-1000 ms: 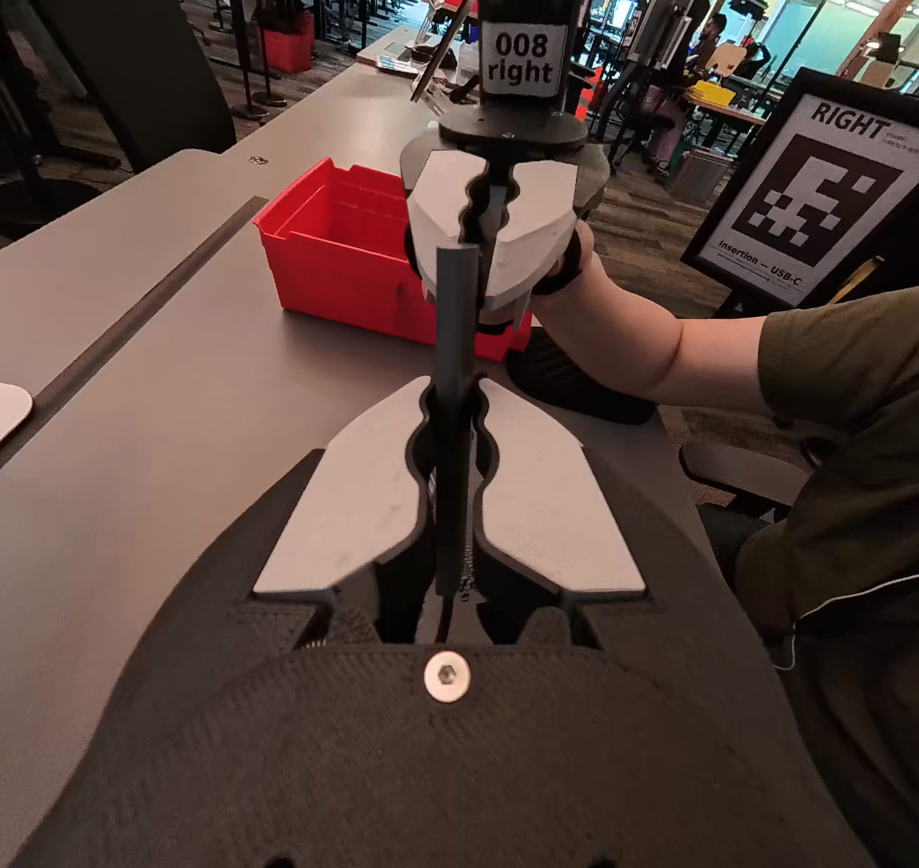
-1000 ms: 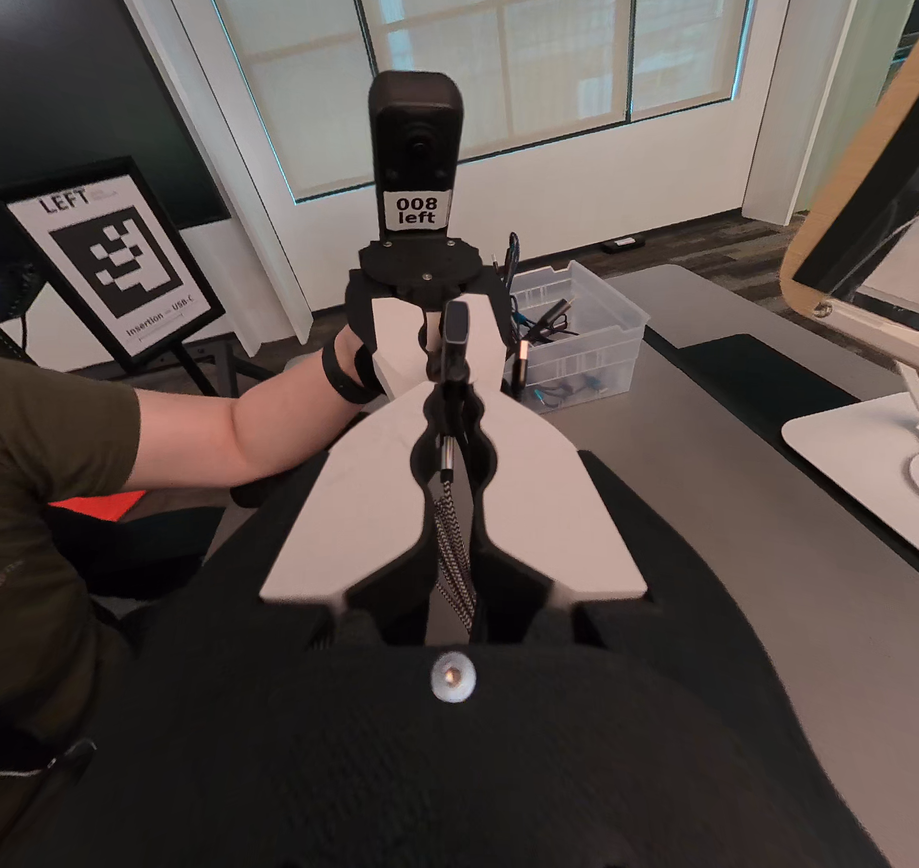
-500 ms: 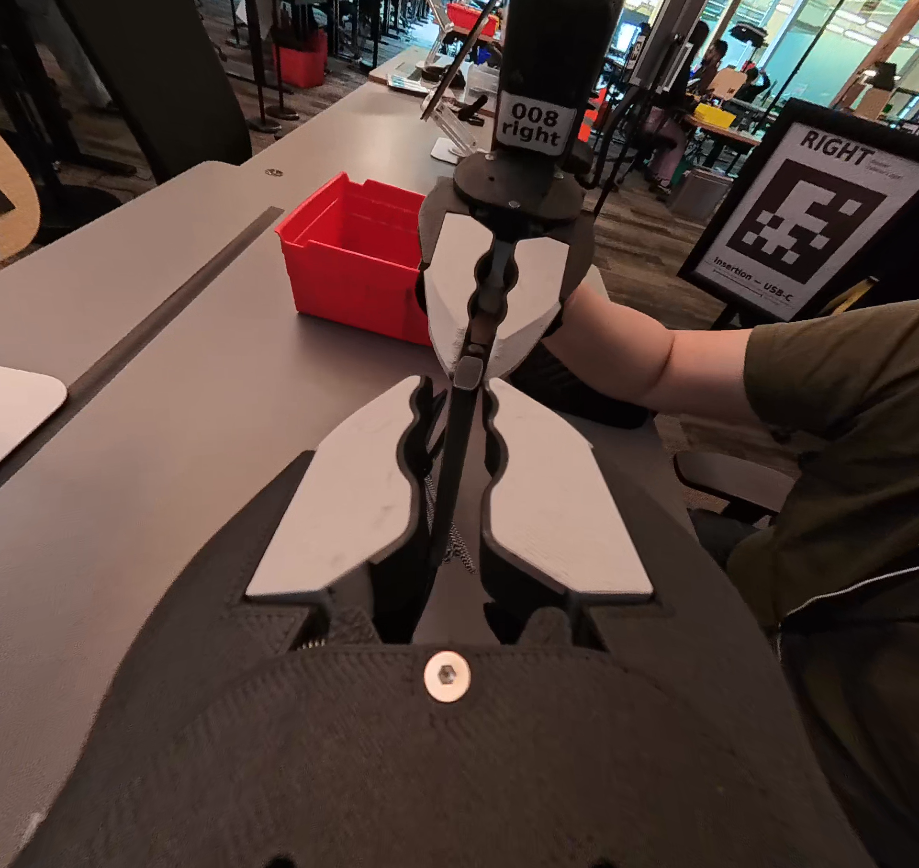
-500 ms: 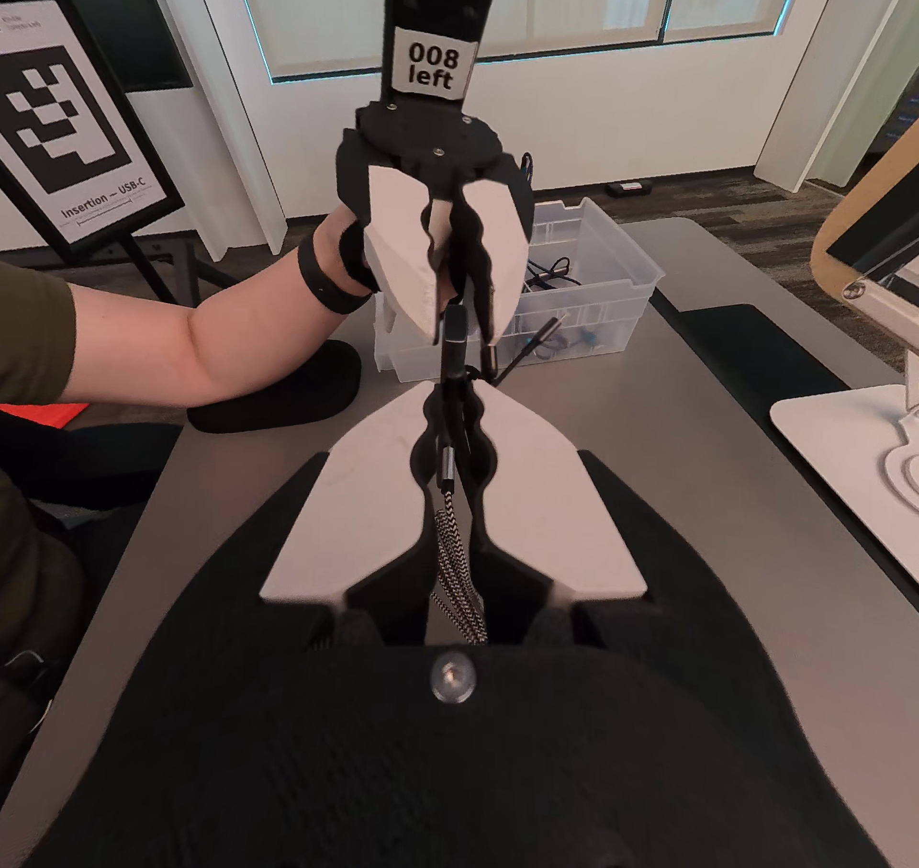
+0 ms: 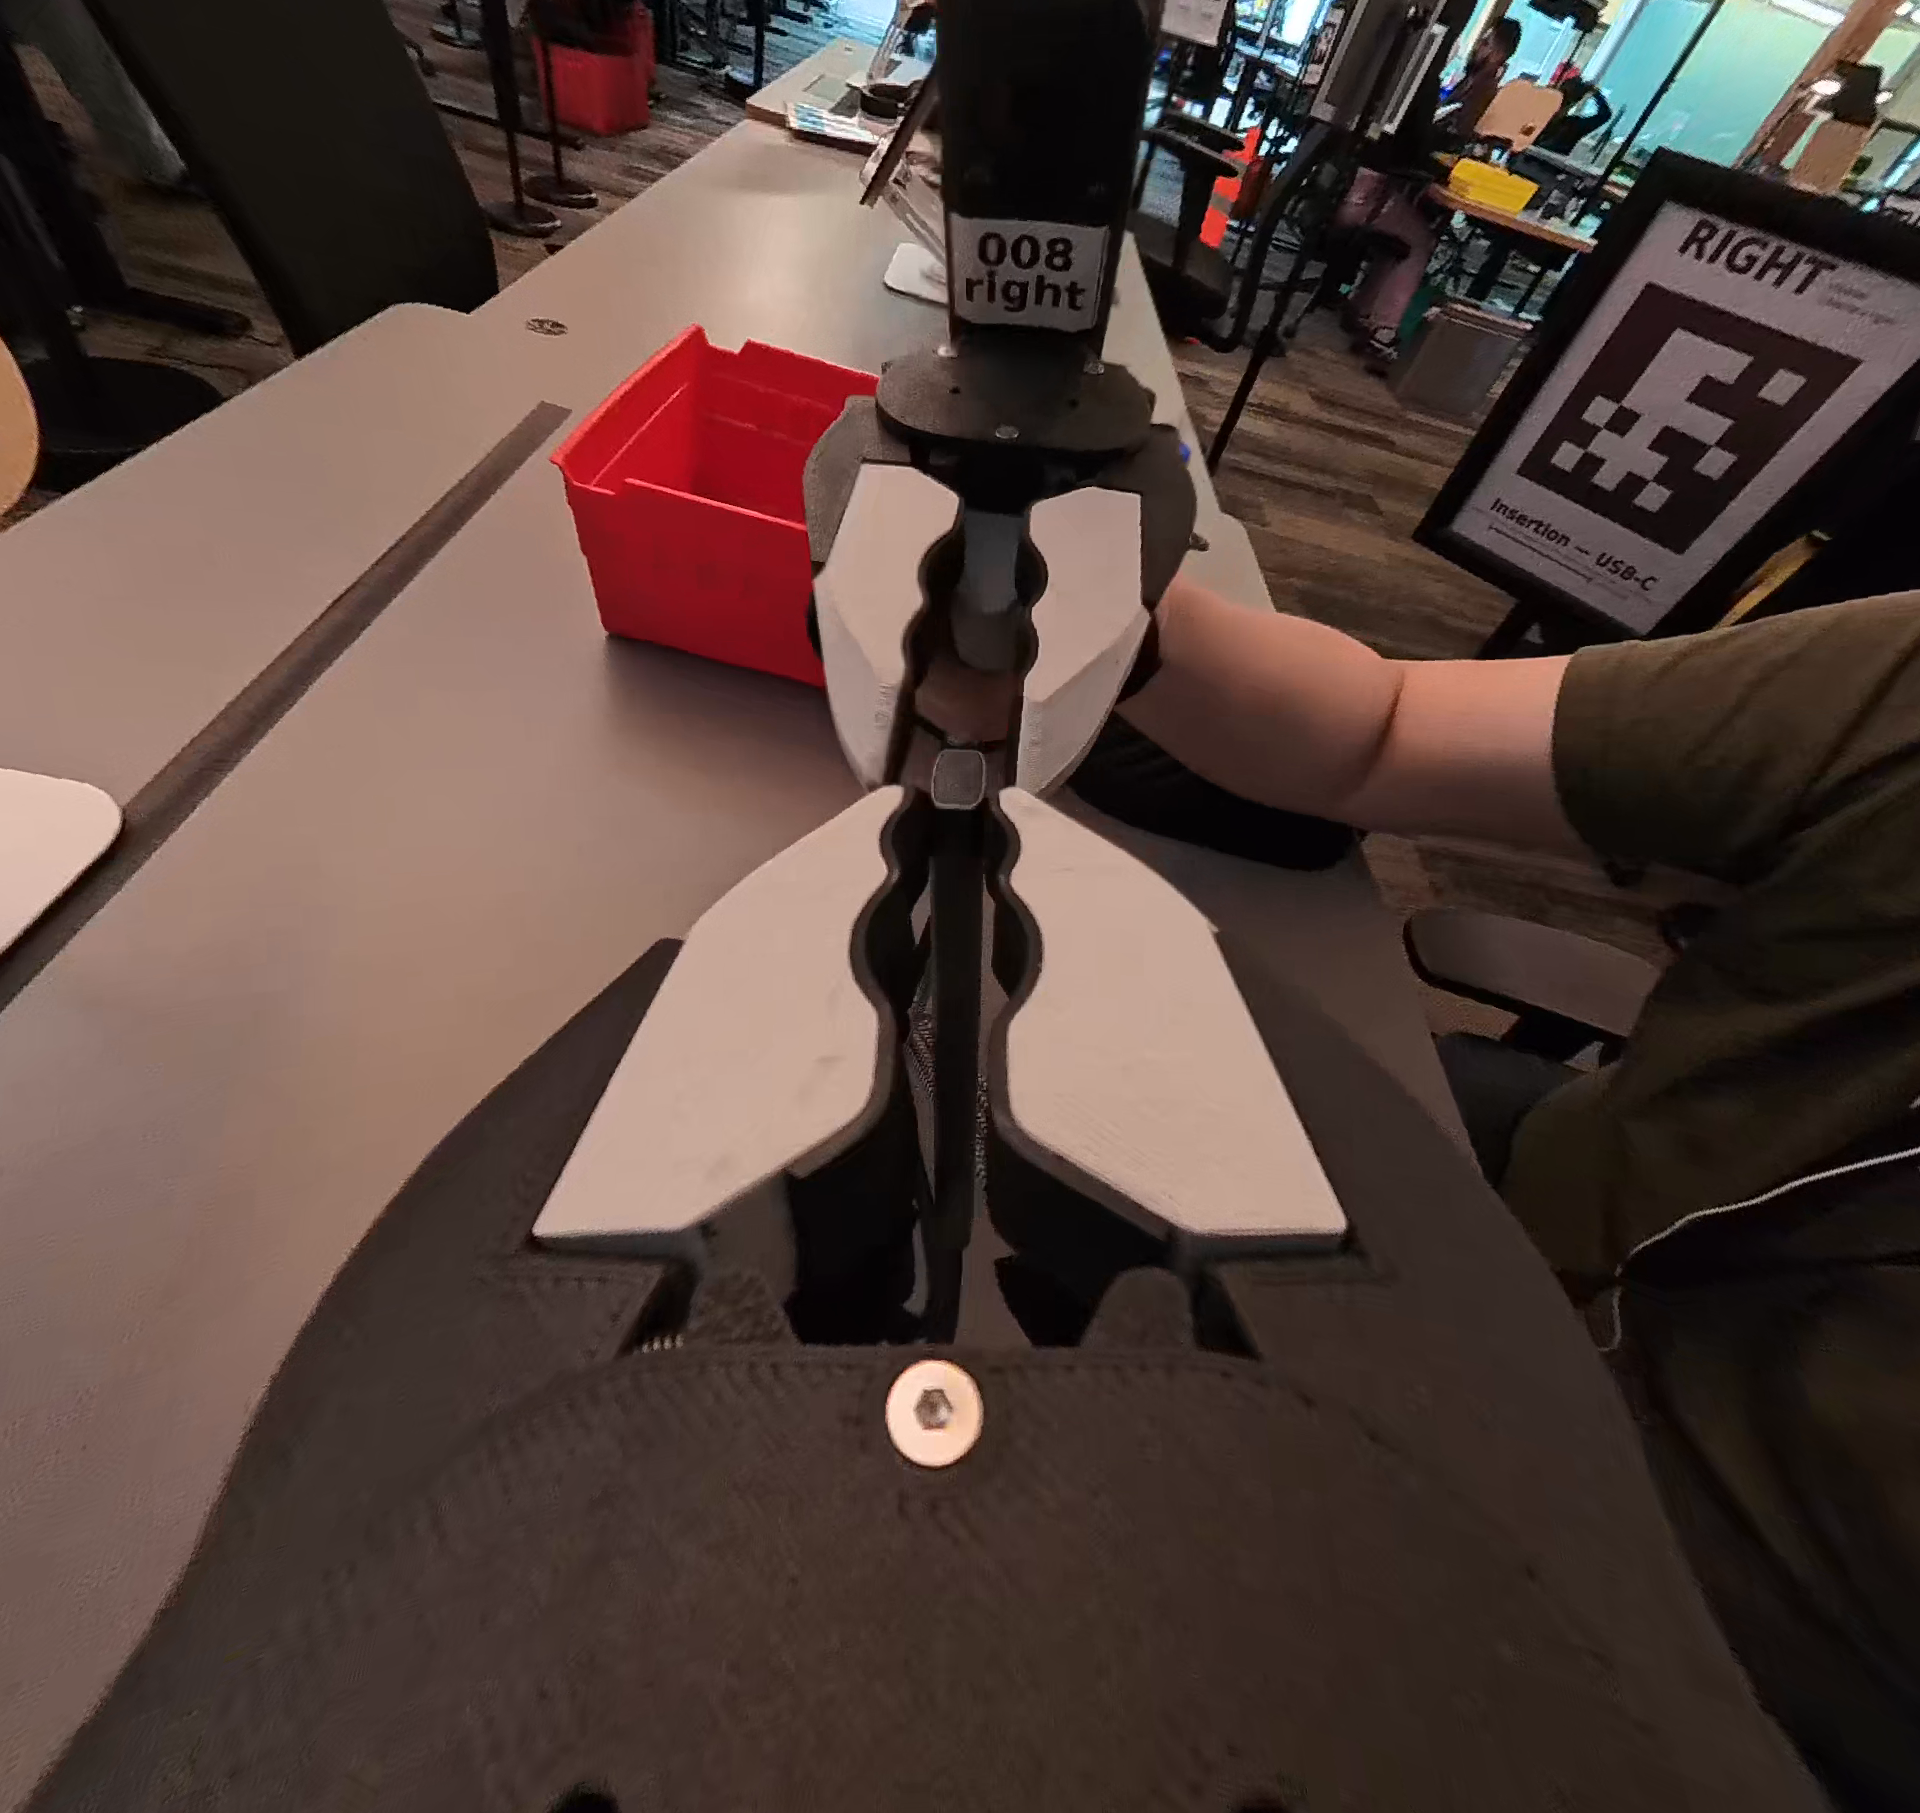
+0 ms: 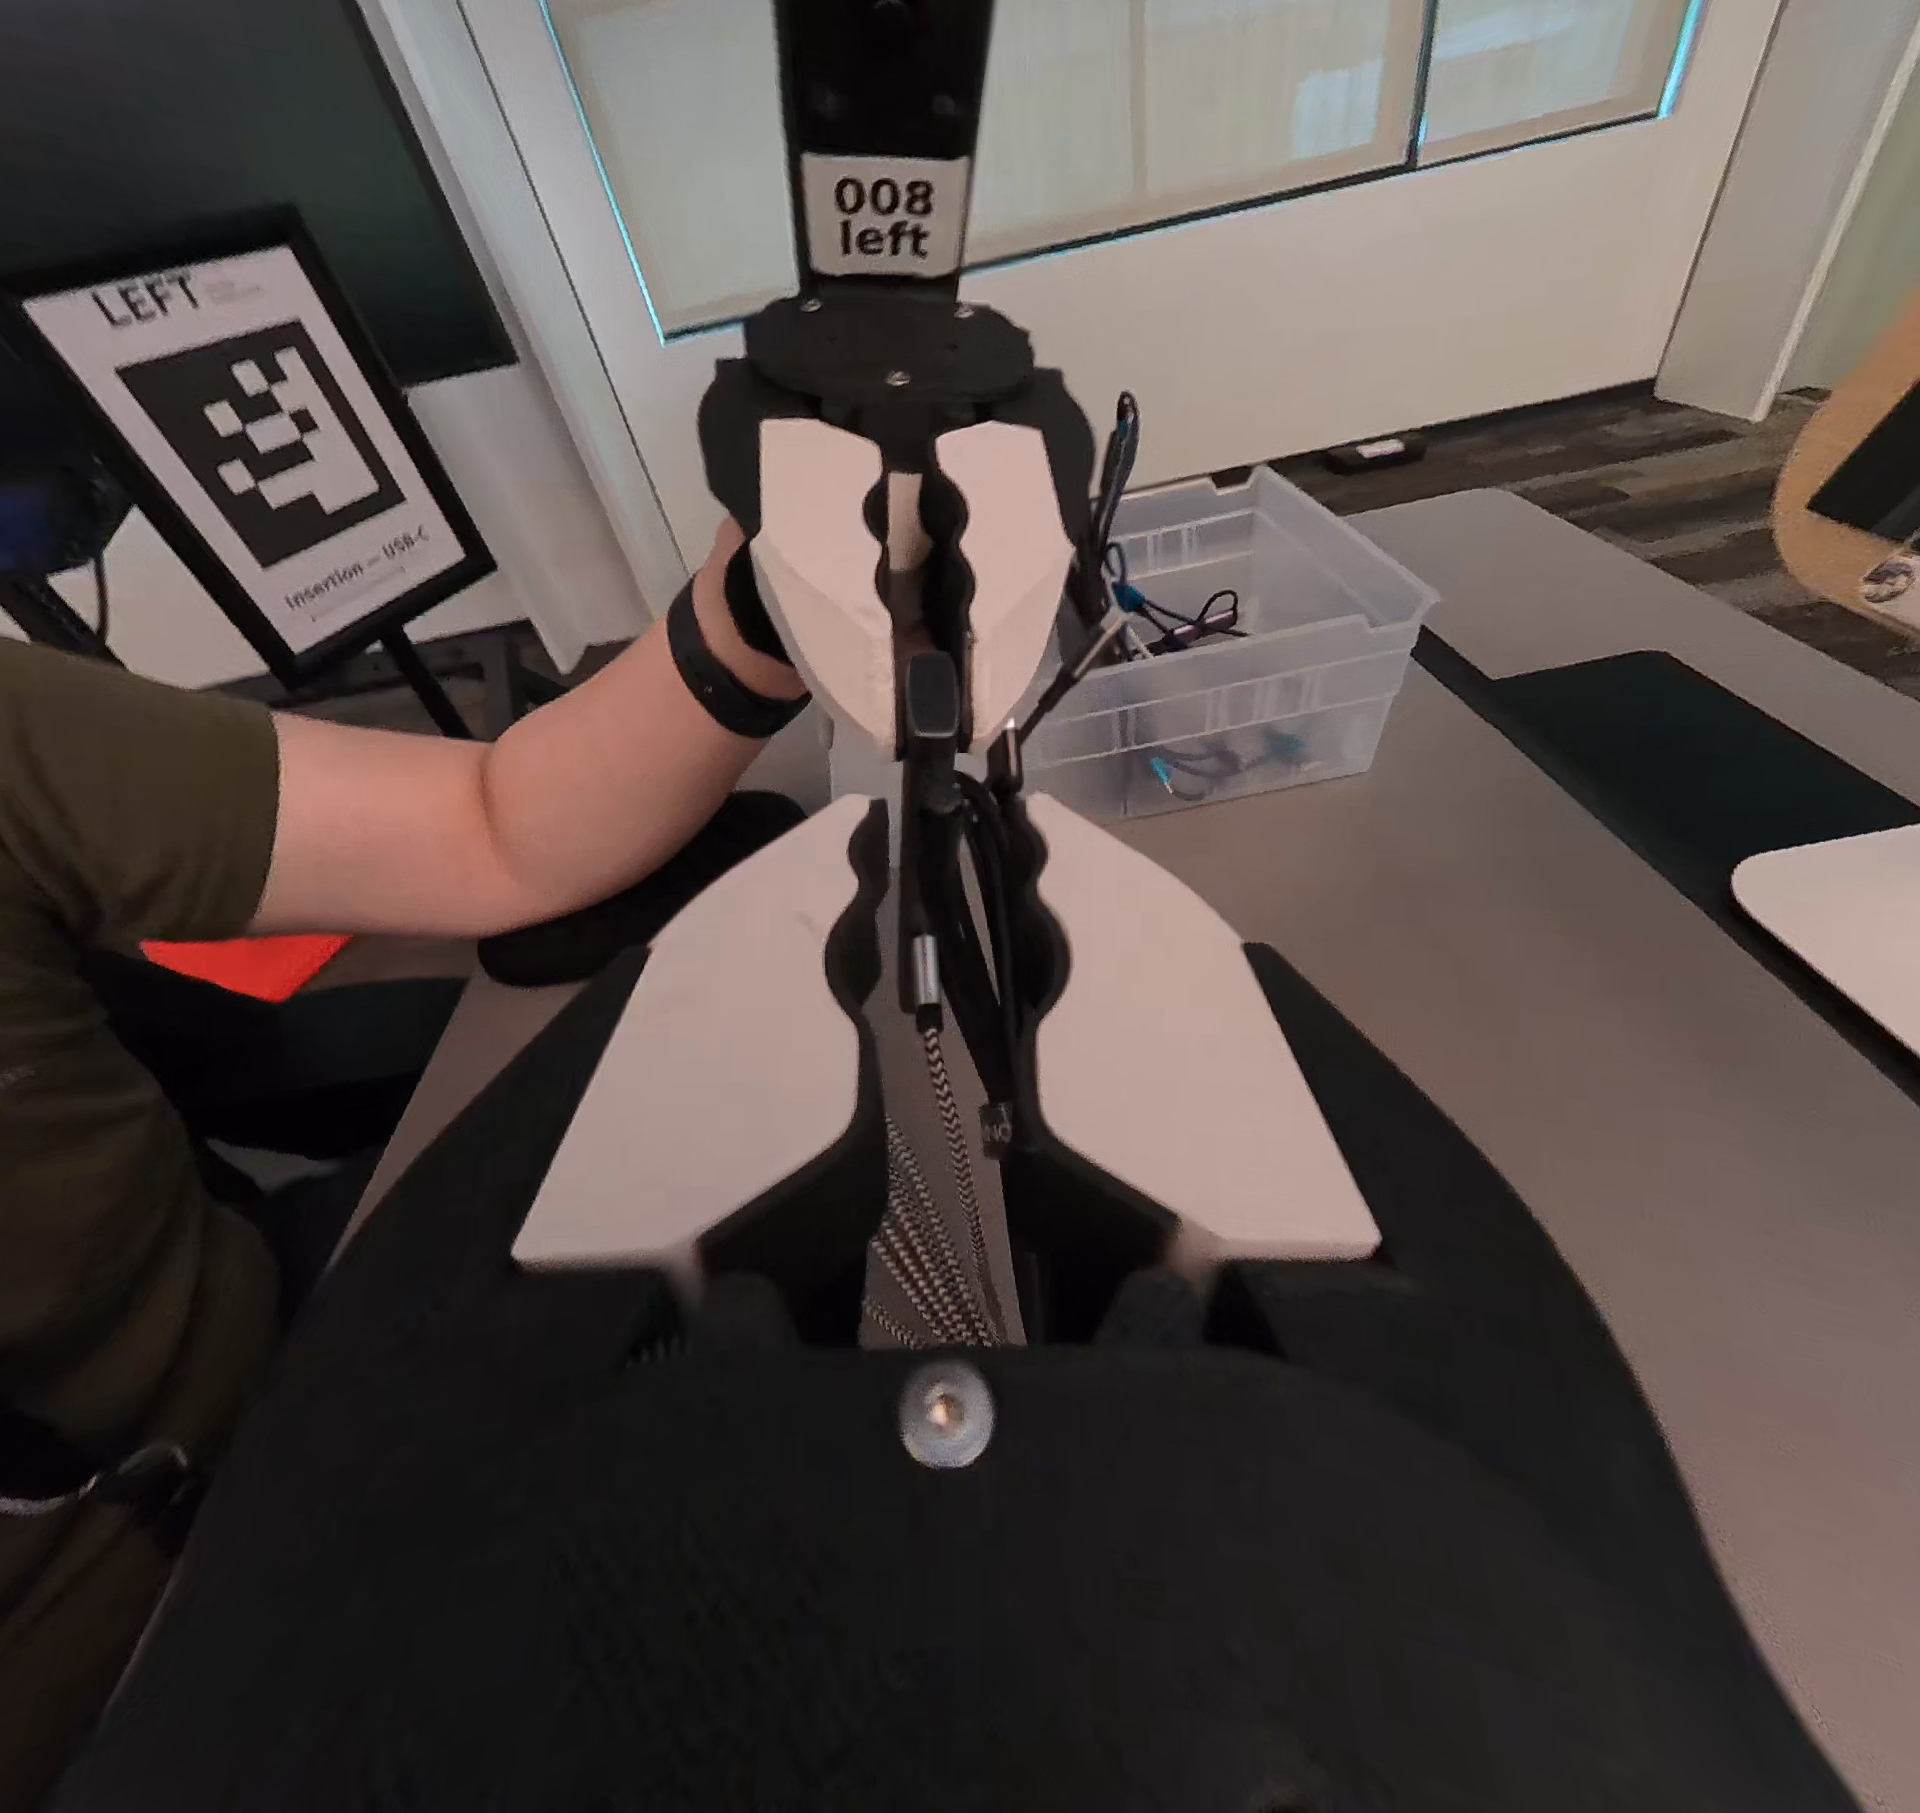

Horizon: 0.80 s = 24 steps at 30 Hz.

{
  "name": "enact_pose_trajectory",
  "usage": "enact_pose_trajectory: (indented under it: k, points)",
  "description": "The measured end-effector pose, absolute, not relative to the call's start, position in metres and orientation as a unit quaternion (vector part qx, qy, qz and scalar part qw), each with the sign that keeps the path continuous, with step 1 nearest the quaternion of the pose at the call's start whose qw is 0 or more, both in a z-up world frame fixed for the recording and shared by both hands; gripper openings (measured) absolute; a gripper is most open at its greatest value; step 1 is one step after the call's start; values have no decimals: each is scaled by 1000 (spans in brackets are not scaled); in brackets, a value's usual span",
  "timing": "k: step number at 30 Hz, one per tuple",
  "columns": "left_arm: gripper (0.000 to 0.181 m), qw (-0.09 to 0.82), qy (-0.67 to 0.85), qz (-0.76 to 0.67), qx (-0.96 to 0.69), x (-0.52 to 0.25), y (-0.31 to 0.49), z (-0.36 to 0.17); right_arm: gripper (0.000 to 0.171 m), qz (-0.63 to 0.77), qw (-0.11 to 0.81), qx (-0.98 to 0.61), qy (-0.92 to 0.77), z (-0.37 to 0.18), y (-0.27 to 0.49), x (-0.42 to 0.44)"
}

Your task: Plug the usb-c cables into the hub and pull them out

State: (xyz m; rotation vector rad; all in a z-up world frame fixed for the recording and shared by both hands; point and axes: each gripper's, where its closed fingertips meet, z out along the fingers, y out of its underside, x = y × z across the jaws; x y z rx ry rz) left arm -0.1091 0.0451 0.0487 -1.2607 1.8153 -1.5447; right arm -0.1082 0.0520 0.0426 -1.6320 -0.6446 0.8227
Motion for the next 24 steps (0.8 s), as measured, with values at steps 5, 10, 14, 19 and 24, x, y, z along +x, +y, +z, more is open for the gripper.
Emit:
enact_pose_trajectory:
  k: [5,10,14,19,24]
  points:
    - [9,232,649,-559,-461,-107,49,50,9,382,571,-683,-248,44,56,-109]
    - [9,236,649,-555,-464,-106,50,49,9,390,572,-679,-243,44,57,-108]
    - [9,242,641,-561,-465,-104,49,50,9,374,576,-684,-245,45,56,-106]
    - [9,240,647,-542,-481,-102,52,43,8,348,582,-691,-250,40,59,-103]
    - [9,250,659,-523,-479,-103,52,40,8,334,585,-692,-260,39,59,-104]
